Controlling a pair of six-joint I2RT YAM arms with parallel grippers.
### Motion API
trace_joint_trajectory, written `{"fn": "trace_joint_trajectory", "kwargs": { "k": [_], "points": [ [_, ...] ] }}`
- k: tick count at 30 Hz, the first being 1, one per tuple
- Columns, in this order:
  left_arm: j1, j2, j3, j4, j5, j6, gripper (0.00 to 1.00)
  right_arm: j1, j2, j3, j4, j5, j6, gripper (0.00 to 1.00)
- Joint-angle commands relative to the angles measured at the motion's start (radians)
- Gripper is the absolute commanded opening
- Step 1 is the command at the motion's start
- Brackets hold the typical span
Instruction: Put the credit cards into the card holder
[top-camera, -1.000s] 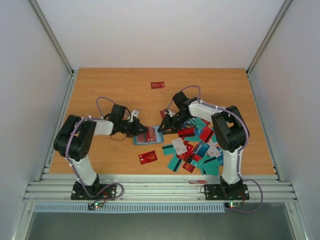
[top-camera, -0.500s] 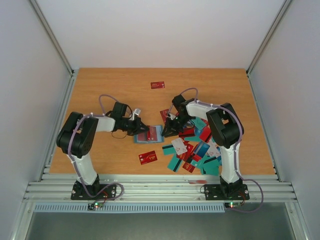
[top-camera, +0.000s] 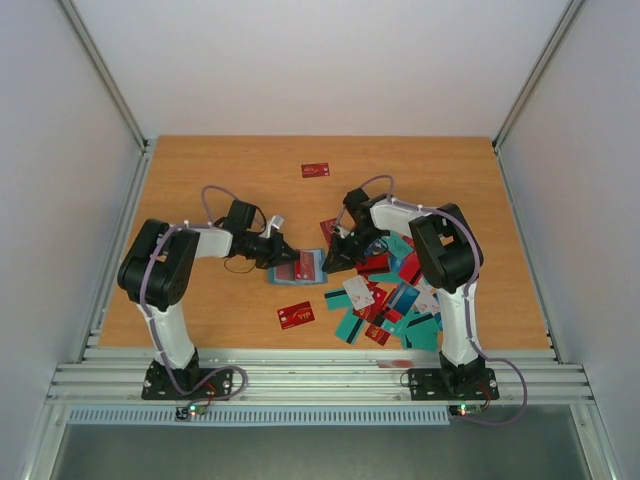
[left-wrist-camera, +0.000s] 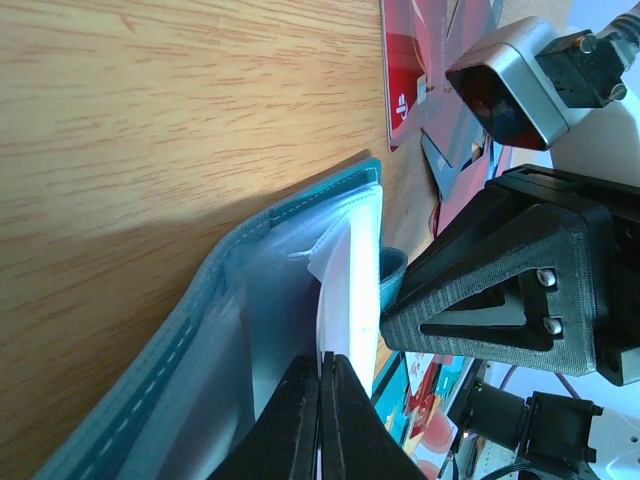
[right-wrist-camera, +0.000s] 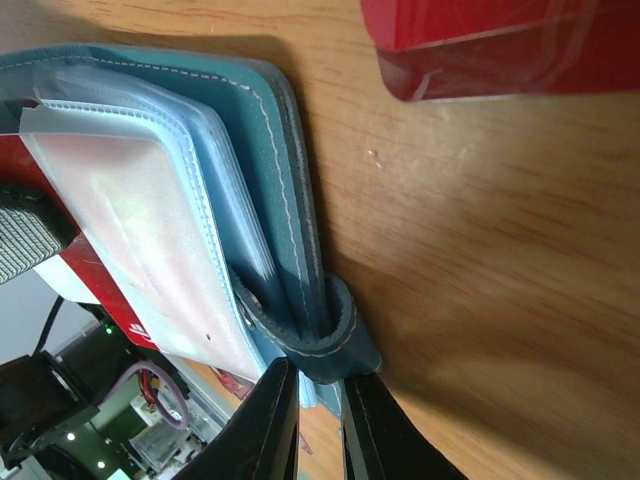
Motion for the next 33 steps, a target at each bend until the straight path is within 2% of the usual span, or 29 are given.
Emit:
{"fn": "trace_joint_trajectory", "kwargs": {
  "k": [1, 6, 9, 17, 23, 28, 33],
  "points": [
    [-0.010, 0.040, 0.018, -0.013, 0.020, 0.019, 0.03, 0.004, 0.049, 0.024, 0.034, 0.022, -0.022, 0.14],
    [-0.014, 0.057, 0.026, -0.005, 0.025, 0.005, 0.08, 0.005, 0.054, 0.027, 0.034, 0.013, -0.021, 0.14],
    [-0.016, 0.046, 0.033, -0.036, 0.002, 0.003, 0.16, 0.005, 0.059, 0.028, 0.034, 0.005, -0.018, 0.13],
    [-0.023, -0.015, 0.089, -0.269, -0.148, 0.028, 0.34, 0.005, 0.065, 0.028, 0.039, -0.008, -0.013, 0.13],
    [-0.046, -0.039, 0.138, -0.421, -0.231, 0.032, 0.37, 0.005, 0.062, 0.015, 0.061, -0.021, 0.005, 0.12],
    [-0.077, -0.037, 0.202, -0.558, -0.338, 0.023, 0.45, 0.005, 0.060, 0.003, 0.082, -0.033, 0.022, 0.11],
    [-0.099, -0.036, 0.244, -0.626, -0.400, -0.040, 0.54, 0.008, 0.052, -0.018, 0.107, -0.043, 0.038, 0.11]
  ]
}}
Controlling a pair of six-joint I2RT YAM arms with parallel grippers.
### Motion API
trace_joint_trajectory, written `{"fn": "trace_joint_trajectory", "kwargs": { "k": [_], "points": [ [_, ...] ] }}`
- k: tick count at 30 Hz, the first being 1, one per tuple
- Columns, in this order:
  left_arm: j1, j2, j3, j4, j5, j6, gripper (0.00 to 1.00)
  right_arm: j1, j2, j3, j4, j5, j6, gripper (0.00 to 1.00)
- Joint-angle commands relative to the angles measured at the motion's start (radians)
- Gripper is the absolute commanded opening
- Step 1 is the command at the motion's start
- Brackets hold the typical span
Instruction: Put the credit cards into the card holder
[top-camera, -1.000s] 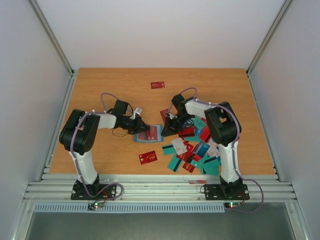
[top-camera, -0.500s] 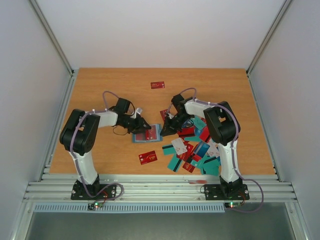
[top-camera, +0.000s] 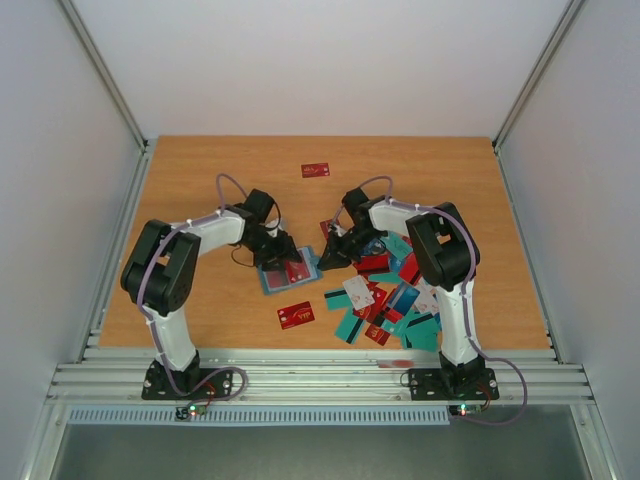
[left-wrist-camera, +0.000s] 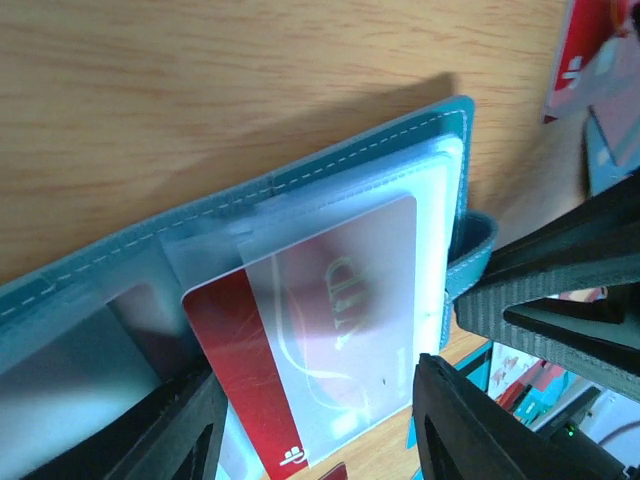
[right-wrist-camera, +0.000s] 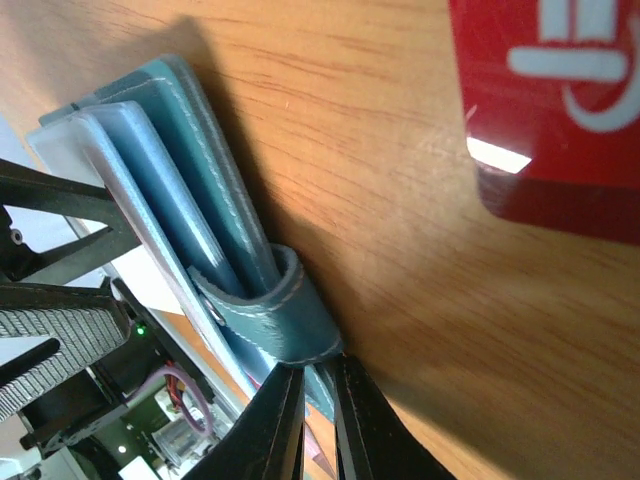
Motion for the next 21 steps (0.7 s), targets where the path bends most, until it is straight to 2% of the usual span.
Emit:
{"fn": "trace_joint_trajectory", "kwargs": {
  "k": [1, 9, 21],
  "points": [
    [-0.020, -0.015, 0.046, -0.142, -0.108, -0.047, 0.54, 0.011, 0.019, -0.034, 0.045, 0.022, 0.029, 0.11],
    [-0.034, 0.004, 0.095, -0.227, -0.153, -0.136, 0.58, 0.024, 0.009, -0.072, 0.099, 0.008, 0.079, 0.11],
    [-0.045, 0.020, 0.069, -0.125, -0.113, -0.240, 0.58, 0.045, -0.007, -0.118, 0.128, -0.002, 0.101, 0.11]
  ]
}}
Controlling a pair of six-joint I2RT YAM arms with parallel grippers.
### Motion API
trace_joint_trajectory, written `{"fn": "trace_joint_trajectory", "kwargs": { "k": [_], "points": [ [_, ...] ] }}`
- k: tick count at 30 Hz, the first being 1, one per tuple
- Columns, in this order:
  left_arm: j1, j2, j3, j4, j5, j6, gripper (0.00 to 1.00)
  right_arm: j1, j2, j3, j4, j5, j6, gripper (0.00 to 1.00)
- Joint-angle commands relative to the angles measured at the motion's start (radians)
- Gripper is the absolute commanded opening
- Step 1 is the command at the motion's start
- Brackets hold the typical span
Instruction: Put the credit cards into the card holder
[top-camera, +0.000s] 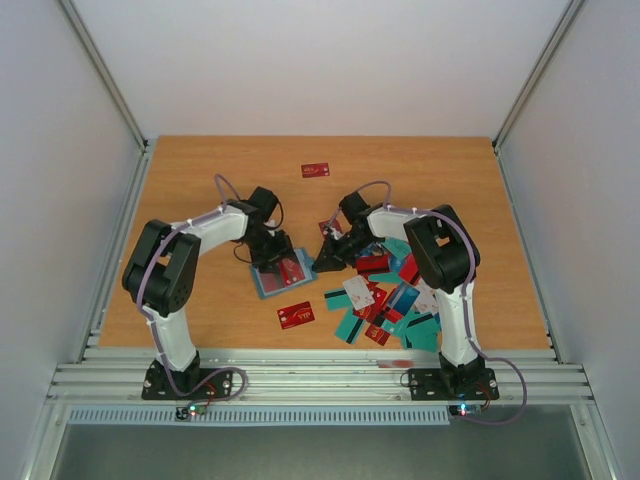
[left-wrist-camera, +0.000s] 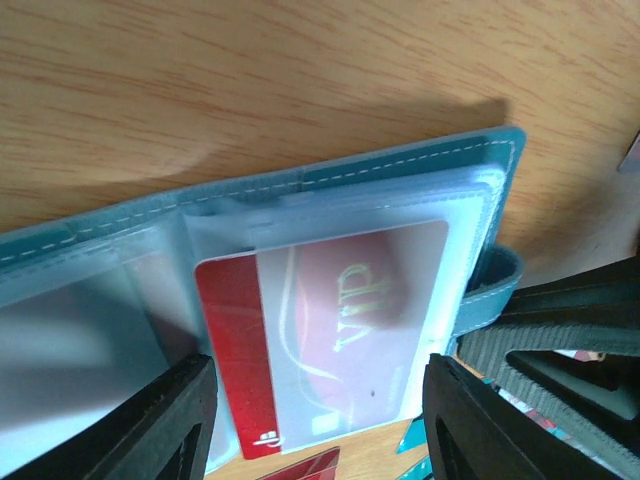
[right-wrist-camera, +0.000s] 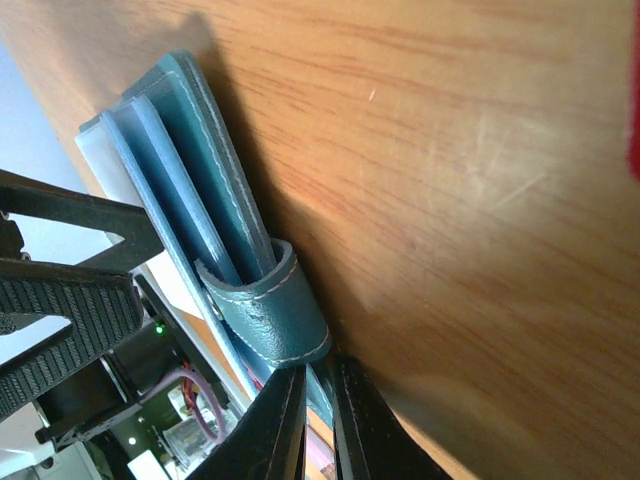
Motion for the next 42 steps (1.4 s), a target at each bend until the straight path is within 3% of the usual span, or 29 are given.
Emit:
{"fn": "trace_joint_trajectory", "kwargs": {
  "k": [1, 18, 28, 35, 42],
  "points": [
    [-0.015, 0.024, -0.008, 0.057, 0.017, -0.057, 0.58, 0.023, 0.007, -0.046, -0.026, 0.043, 0.031, 0.11],
    [-0.064, 0.006, -0.013, 0.124, 0.010, -0.077, 0.57, 0.023, -0.011, -0.082, -0.033, 0.039, 0.011, 0.10],
    [-0.064, -0.100, -0.039, 0.016, -0.045, 0.026, 0.56, 0.018, -0.078, -0.052, -0.137, 0.085, -0.071, 0.16],
    [-0.064, -0.141, -0.039, -0.044, -0.078, 0.098, 0.44, 0.003, -0.158, -0.041, -0.225, 0.104, -0.119, 0.30],
    [-0.064, -0.162, -0.084, -0.054, -0.112, 0.162, 0.18, 0.003, -0.206, -0.071, -0.157, -0.034, -0.087, 0.35]
  ]
}}
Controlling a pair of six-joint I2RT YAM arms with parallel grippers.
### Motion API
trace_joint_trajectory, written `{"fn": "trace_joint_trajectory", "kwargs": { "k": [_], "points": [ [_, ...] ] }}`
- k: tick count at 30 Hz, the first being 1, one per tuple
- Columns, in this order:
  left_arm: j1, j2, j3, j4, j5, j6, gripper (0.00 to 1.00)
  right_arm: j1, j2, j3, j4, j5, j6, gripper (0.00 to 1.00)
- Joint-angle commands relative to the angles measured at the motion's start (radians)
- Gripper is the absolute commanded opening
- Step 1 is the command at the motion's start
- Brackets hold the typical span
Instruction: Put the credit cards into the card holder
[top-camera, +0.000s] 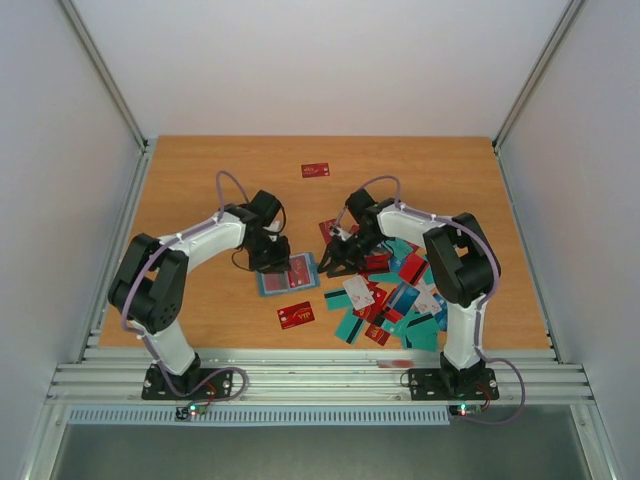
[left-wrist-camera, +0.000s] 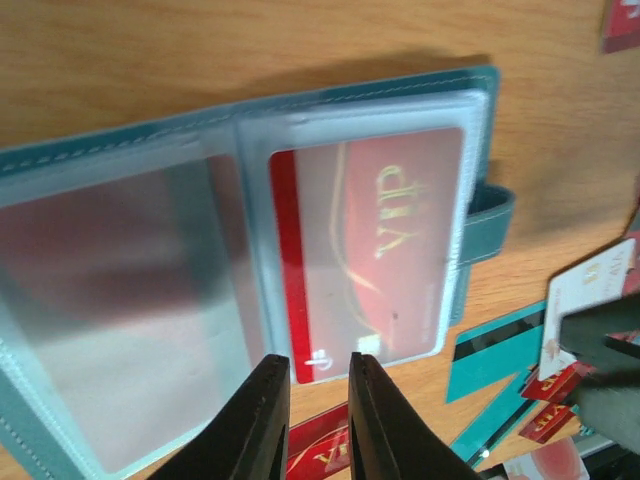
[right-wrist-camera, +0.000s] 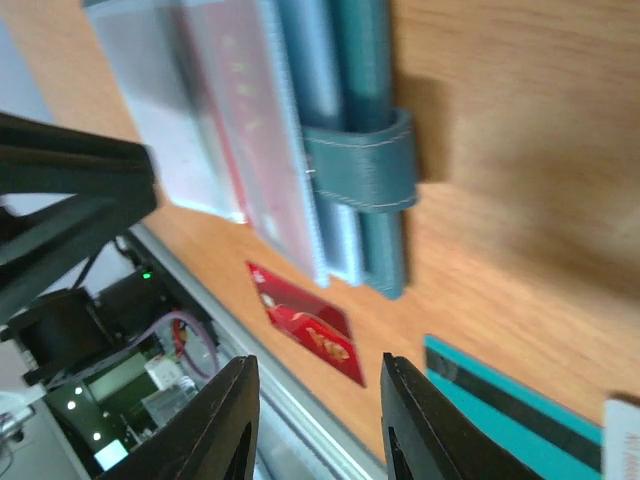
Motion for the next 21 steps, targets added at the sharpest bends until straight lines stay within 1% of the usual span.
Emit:
{"fn": "trace_joint_trajectory", "kwargs": {
  "k": [1, 5, 9, 21],
  "points": [
    [-0.003, -0.037, -0.045, -0.026, -0.041, 0.063, 0.16, -0.001, -0.037, -0.017, 0.054, -0.115, 0.022, 0.36],
    [-0.003, -0.012, -0.054, -0.007, -0.050, 0.092, 0.08, 0.004, -0.002, -0.005, 0.109, -0.179, 0.059, 0.37],
    [-0.002, 0.024, -0.048, 0.014, -0.040, 0.108, 0.01, 0.012, 0.039, 0.021, 0.134, -0.192, 0.106, 0.37],
    [-0.003, 0.082, -0.026, 0.057, 0.008, 0.138, 0.00, 0.026, 0.116, 0.045, 0.146, -0.201, 0.117, 0.36]
  ]
}}
